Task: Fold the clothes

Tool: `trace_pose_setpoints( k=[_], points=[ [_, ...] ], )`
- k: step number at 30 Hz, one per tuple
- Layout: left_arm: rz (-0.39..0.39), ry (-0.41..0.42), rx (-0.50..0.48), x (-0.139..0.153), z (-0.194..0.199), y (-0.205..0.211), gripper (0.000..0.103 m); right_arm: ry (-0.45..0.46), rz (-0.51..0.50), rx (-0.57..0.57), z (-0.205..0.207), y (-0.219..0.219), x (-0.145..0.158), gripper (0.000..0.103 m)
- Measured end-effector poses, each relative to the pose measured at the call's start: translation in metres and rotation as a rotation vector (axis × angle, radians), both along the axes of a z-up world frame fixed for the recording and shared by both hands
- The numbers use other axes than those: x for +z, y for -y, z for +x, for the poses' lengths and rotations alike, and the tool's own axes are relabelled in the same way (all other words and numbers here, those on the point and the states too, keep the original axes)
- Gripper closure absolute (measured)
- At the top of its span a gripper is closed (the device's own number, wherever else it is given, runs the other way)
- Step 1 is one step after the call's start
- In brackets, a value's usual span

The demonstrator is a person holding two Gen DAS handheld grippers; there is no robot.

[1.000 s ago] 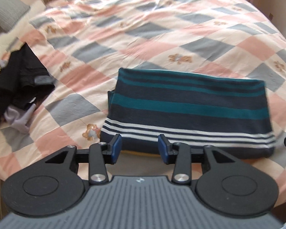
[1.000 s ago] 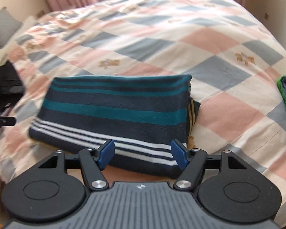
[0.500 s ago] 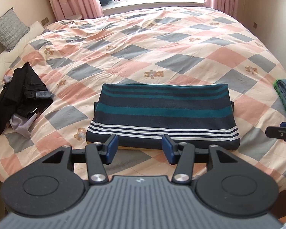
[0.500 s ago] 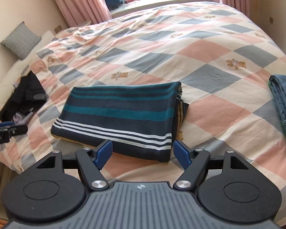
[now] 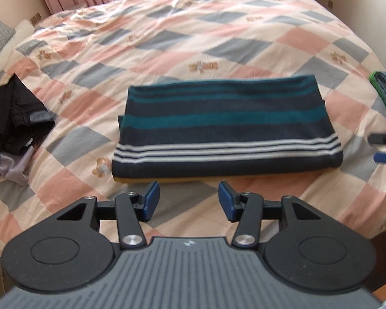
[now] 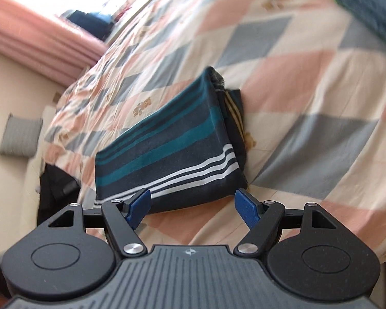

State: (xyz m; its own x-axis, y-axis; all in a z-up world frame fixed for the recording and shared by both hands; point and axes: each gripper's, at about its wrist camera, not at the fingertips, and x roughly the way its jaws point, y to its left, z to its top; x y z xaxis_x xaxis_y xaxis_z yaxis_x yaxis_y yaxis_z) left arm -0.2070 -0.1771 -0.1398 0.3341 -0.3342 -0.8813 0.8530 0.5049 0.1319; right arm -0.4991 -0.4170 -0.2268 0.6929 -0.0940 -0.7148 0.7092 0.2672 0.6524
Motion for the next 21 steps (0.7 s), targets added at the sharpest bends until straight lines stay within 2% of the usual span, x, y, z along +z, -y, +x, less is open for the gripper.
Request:
trace_pose_setpoints(
  k=[4, 10, 15, 19, 21],
  points=[
    [0.043, -0.030, 0.035, -0.019, 0.006, 0.001, 0.057, 0.047, 0.054, -0.062, 0.003, 0.028, -0.030, 0.029],
    [0.052, -0.049, 0.076, -0.031, 0.013, 0.024, 0.057, 0.049, 0.146, -0.102, 0.020, 0.078, -0.091, 0.028],
    [0.061, -0.050, 0.106, -0.042, 0.019, 0.053, 0.057, 0.039, 0.138, -0.031, 0.038, 0.101, -0.124, 0.028],
    [0.074, -0.068, 0.130, -0.048, 0.023, 0.070, 0.057, 0.088, 0.115, 0.060, 0.050, 0.111, -0.135, 0.027],
    [0.081, -0.070, 0.128, -0.050, 0.024, 0.076, 0.056, 0.119, 0.122, 0.089, 0.055, 0.116, -0.141, 0.030]
  ],
)
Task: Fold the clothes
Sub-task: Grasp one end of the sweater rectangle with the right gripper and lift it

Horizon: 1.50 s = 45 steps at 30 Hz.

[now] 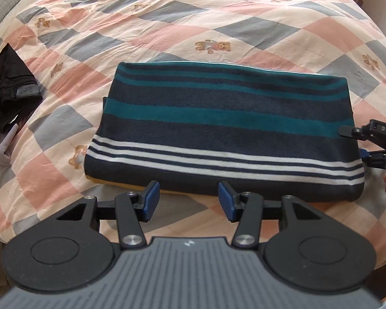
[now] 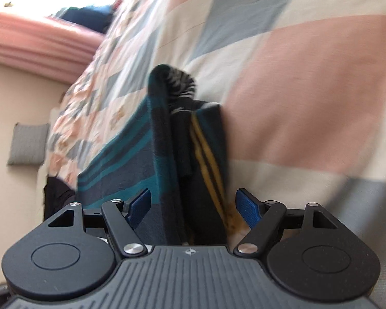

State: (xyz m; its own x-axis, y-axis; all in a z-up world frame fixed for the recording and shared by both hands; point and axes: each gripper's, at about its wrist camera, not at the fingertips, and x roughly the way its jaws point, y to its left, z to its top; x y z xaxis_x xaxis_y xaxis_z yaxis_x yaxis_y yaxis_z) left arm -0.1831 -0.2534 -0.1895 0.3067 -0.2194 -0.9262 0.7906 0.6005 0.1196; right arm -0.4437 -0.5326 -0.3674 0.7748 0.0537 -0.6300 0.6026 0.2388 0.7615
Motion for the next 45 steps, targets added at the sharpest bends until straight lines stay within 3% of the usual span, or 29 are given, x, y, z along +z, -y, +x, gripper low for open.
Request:
trace_pose_setpoints(
  k=[3, 9, 13, 16, 18, 20, 21, 23, 25, 28, 35, 40, 45],
  points=[
    [0.022, -0.001, 0.003, -0.007, 0.006, 0.012, 0.056, 0.030, 0.048, 0.026, 0.009, 0.008, -0.011, 0.052],
    [-0.081, -0.037, -0.047, -0.019, 0.030, 0.037, 0.057, 0.049, 0.119, 0.027, 0.002, 0.017, -0.024, 0.056],
    [-0.136, -0.022, -0.166, -0.042, 0.037, 0.063, 0.064, 0.032, 0.130, 0.023, 0.005, 0.018, -0.024, 0.057],
    [-0.092, 0.053, -0.262, -0.066, 0.037, 0.084, 0.081, 0.005, 0.131, 0.019, 0.008, 0.017, -0.021, 0.067],
    [-0.089, 0.068, -0.336, -0.077, 0.038, 0.092, 0.082, -0.012, 0.129, 0.014, 0.009, 0.016, -0.018, 0.067],
    [-0.075, 0.089, -0.423, -0.088, 0.038, 0.097, 0.082, -0.033, 0.117, 0.009, 0.013, 0.014, -0.014, 0.063],
    [-0.064, 0.102, -0.471, -0.094, 0.036, 0.098, 0.082, -0.035, 0.120, -0.001, 0.015, 0.012, -0.014, 0.055],
    [-0.042, 0.127, -0.567, -0.106, 0.034, 0.101, 0.082, -0.056, 0.106, -0.012, 0.020, 0.009, -0.012, 0.053],
    [-0.022, 0.152, -0.661, -0.118, 0.031, 0.104, 0.082, -0.094, 0.091, -0.028, 0.024, 0.005, -0.009, 0.062],
    [-0.026, 0.147, -0.727, -0.131, 0.034, 0.097, 0.084, -0.139, 0.072, -0.060, 0.029, -0.003, 0.005, 0.076],
    [-0.142, 0.017, -0.713, -0.105, 0.071, 0.080, 0.082, -0.253, -0.019, -0.113, 0.073, -0.034, 0.093, 0.082],
    [-0.272, -0.164, -0.450, -0.064, 0.149, 0.020, 0.082, -0.349, -0.144, -0.074, 0.153, -0.072, 0.178, 0.082],
    [-0.336, -0.296, -0.173, -0.047, 0.240, -0.056, 0.084, -0.414, -0.234, 0.010, 0.275, -0.132, 0.213, 0.082]
  ],
)
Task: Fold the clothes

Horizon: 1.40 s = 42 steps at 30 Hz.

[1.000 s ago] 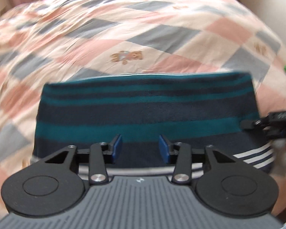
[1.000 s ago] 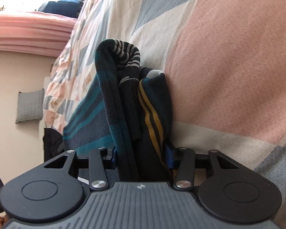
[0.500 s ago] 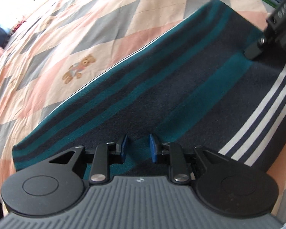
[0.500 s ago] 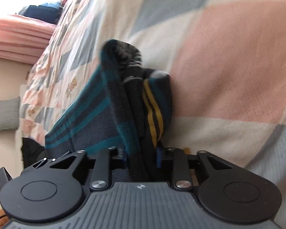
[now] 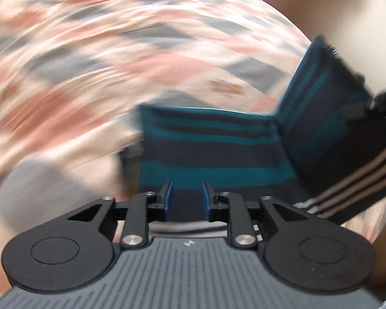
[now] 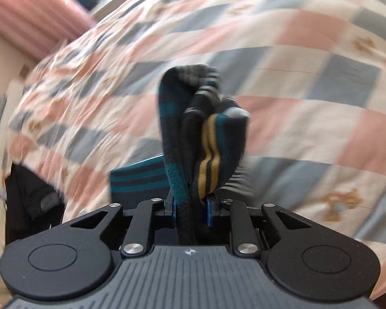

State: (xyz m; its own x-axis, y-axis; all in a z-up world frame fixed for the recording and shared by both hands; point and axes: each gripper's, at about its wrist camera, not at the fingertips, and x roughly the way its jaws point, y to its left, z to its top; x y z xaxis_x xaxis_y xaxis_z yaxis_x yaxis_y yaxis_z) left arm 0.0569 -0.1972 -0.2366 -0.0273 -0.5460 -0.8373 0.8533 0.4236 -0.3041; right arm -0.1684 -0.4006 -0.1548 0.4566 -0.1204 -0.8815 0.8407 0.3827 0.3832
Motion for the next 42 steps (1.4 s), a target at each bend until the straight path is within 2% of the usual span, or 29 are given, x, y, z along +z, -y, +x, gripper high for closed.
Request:
trace_pose_setpoints(
  k=[4, 7, 8, 10, 11, 12, 15, 18, 20, 24, 27, 29, 33, 36, 38, 39, 42],
  points=[
    [-0.049, -0.099, 0.121, -0.002, 0.049, -0.045, 0.084, -0.074, -0.004, 0.096, 0.088, -0.051, -0.021, 0.080],
    [-0.060, -0.186, 0.215, -0.013, 0.076, -0.058, 0.084, -0.170, -0.011, 0.193, 0.144, -0.078, -0.066, 0.072],
    [-0.070, -0.226, 0.238, -0.015, 0.083, -0.061, 0.084, -0.194, 0.006, 0.217, 0.156, -0.086, -0.085, 0.060],
    [-0.087, -0.301, 0.274, -0.020, 0.094, -0.064, 0.084, -0.216, 0.052, 0.269, 0.173, -0.098, -0.115, 0.050],
    [-0.094, -0.332, 0.282, -0.021, 0.099, -0.069, 0.084, -0.209, 0.057, 0.296, 0.174, -0.105, -0.122, 0.032],
    [-0.100, -0.358, 0.286, -0.022, 0.101, -0.068, 0.084, -0.186, 0.058, 0.317, 0.175, -0.107, -0.122, 0.019],
    [-0.113, -0.427, 0.266, -0.022, 0.097, -0.063, 0.083, -0.079, 0.087, 0.324, 0.161, -0.099, -0.107, 0.018],
    [-0.106, -0.496, 0.199, -0.028, 0.084, -0.045, 0.075, 0.113, 0.166, 0.212, 0.117, -0.068, -0.076, 0.023],
    [-0.088, -0.542, 0.146, -0.036, 0.070, -0.032, 0.066, 0.189, 0.157, 0.132, 0.080, -0.048, -0.056, 0.023],
    [-0.027, -0.618, 0.133, -0.065, 0.047, -0.014, 0.063, 0.127, 0.098, -0.015, 0.012, -0.024, -0.048, 0.021],
    [-0.025, -0.690, 0.182, -0.083, 0.045, -0.009, 0.052, 0.085, 0.132, -0.144, -0.031, -0.017, -0.062, 0.021],
    [-0.013, -0.722, 0.206, -0.093, 0.045, -0.003, 0.051, 0.076, 0.153, -0.201, -0.047, -0.017, -0.078, 0.021],
    [0.032, -0.702, 0.201, -0.100, 0.043, 0.007, 0.051, 0.052, 0.205, -0.276, -0.063, -0.016, -0.113, 0.021],
    [0.032, -0.690, 0.189, -0.098, 0.044, 0.005, 0.051, 0.061, 0.240, -0.326, -0.064, -0.017, -0.129, 0.021],
    [0.035, -0.686, 0.199, -0.099, 0.048, 0.001, 0.048, 0.073, 0.253, -0.327, -0.063, -0.017, -0.133, 0.021],
    [0.038, -0.685, 0.206, -0.100, 0.050, -0.002, 0.042, 0.075, 0.255, -0.317, -0.061, -0.016, -0.135, 0.021],
    [0.023, -0.725, 0.220, -0.108, 0.055, -0.006, 0.041, 0.075, 0.266, -0.284, -0.052, -0.014, -0.137, 0.021]
  ],
)
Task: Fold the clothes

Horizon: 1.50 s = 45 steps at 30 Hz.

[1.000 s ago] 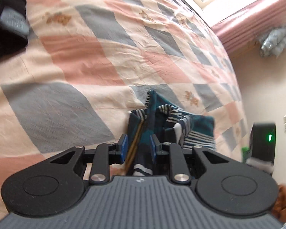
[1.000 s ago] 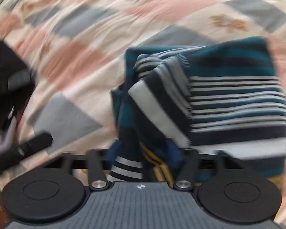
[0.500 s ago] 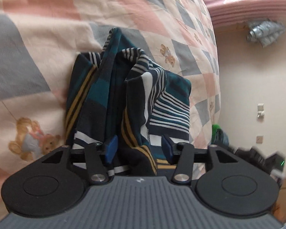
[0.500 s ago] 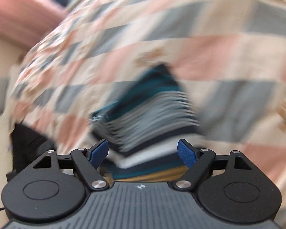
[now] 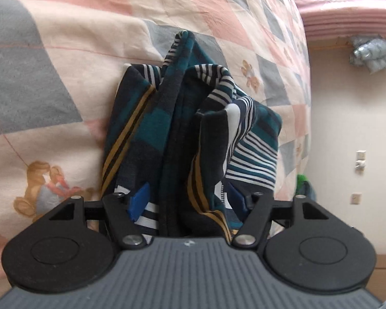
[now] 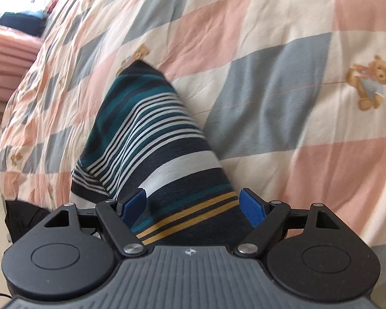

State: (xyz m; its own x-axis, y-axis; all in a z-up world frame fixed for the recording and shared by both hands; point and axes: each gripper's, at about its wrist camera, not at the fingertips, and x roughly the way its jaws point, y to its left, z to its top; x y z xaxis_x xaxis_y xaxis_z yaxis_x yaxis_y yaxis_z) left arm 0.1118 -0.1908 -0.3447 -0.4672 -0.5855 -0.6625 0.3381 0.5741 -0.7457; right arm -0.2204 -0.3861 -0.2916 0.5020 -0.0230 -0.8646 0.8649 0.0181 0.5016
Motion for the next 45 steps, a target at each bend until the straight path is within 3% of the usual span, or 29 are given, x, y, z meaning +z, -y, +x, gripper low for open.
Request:
trace_pose_setpoints(
  k=[6, 8, 11, 14, 18, 20, 23, 26, 28, 31, 35, 39, 43, 45],
  points=[
    [-0.071, -0.015, -0.079, -0.005, -0.007, 0.013, 0.048, -0.021, -0.003, 0.034, 0.008, -0.001, -0.002, 0.019],
    [-0.075, 0.029, -0.126, 0.000, -0.009, 0.019, 0.073, -0.019, -0.002, 0.037, 0.007, -0.001, -0.002, 0.019],
    [-0.135, 0.157, -0.194, 0.029, -0.014, 0.023, 0.085, -0.014, -0.012, 0.057, 0.009, -0.002, -0.001, 0.022],
    [-0.232, 0.300, -0.231, 0.069, -0.014, 0.019, 0.086, -0.031, -0.056, 0.114, 0.016, -0.007, 0.009, 0.036],
    [-0.239, 0.391, -0.213, 0.083, 0.007, 0.007, 0.086, -0.012, -0.142, 0.218, 0.036, -0.022, 0.033, 0.040],
    [-0.174, 0.431, -0.240, 0.068, 0.012, 0.011, 0.086, -0.059, -0.196, 0.295, 0.056, -0.031, 0.040, 0.041],
    [-0.079, 0.414, -0.249, 0.034, 0.012, 0.008, 0.086, -0.178, -0.256, 0.420, 0.088, -0.045, 0.034, 0.040],
    [-0.081, 0.397, -0.195, 0.026, 0.014, -0.003, 0.086, -0.262, -0.320, 0.554, 0.109, -0.061, 0.023, 0.038],
    [-0.081, 0.386, -0.168, 0.026, 0.019, -0.008, 0.085, -0.268, -0.360, 0.614, 0.113, -0.069, 0.024, 0.037],
    [-0.055, 0.361, -0.152, 0.033, 0.027, -0.008, 0.084, -0.260, -0.392, 0.673, 0.116, -0.078, 0.018, 0.037],
    [-0.089, 0.523, -0.189, 0.080, 0.023, -0.005, 0.087, -0.262, -0.412, 0.703, 0.118, -0.082, 0.015, 0.037],
    [-0.145, 0.562, -0.156, 0.111, 0.027, -0.008, 0.087, -0.250, -0.424, 0.718, 0.116, -0.084, 0.015, 0.037],
    [-0.178, 0.656, -0.273, 0.101, 0.009, 0.035, 0.087, -0.260, -0.455, 0.738, 0.117, -0.091, 0.015, 0.037],
    [-0.132, 0.680, -0.294, 0.075, 0.010, 0.059, 0.087, -0.259, -0.470, 0.760, 0.117, -0.094, 0.016, 0.037]
  ],
)
